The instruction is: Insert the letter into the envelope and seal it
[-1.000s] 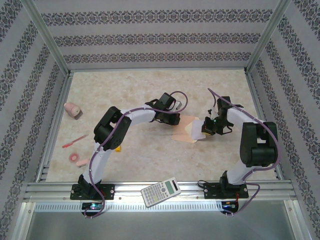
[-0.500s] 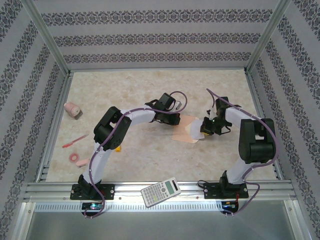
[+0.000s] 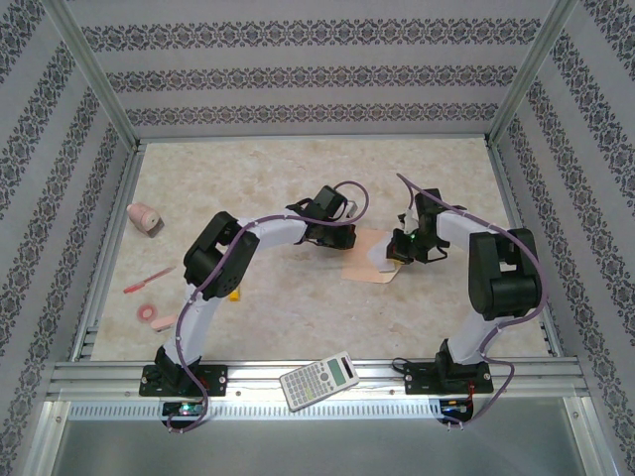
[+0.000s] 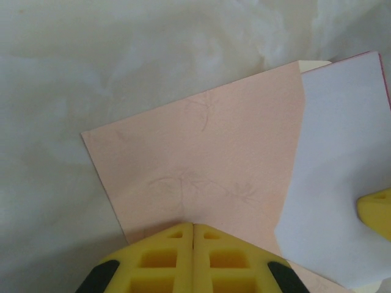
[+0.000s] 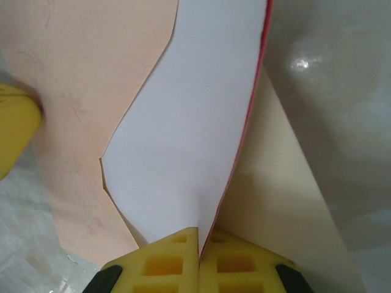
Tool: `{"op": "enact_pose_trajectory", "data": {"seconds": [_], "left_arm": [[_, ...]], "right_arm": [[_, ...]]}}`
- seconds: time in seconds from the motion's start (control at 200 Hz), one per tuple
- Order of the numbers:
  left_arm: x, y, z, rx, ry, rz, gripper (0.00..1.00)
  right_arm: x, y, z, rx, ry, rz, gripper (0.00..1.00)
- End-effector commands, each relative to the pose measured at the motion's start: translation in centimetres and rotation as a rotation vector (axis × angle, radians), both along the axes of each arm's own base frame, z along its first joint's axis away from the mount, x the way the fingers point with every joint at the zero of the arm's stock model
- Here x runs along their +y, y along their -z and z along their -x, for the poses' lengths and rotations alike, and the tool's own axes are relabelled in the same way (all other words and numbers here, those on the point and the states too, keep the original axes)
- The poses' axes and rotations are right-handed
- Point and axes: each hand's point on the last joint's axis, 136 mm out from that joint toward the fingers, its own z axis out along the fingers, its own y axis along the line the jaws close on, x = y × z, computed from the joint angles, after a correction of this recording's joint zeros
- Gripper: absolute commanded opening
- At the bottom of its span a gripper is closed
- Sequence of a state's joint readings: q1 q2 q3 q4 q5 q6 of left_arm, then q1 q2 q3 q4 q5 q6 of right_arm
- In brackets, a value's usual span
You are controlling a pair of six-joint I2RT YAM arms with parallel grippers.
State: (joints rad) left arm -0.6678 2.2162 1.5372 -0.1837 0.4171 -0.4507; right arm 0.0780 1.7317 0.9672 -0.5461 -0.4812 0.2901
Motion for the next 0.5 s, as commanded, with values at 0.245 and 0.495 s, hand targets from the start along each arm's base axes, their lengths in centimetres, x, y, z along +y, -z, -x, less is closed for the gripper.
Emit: {"op": "enact_pose_trajectory", "data": {"seconds": [0.245,0.495], "left_arm": [[0.8,-0.2,1.0,0.055,-0.065,-0.004,0.0],[0.4,-0.4,0.8,0.062,-0.075,0.014,0.0]], "right_arm": [[1.5,-0.4,-0.5,-0.027,-0.041,-0.025,0.0],[2.7,-0.6,-0.5,-0.042,-0.098,-0.03,0.0]]}}
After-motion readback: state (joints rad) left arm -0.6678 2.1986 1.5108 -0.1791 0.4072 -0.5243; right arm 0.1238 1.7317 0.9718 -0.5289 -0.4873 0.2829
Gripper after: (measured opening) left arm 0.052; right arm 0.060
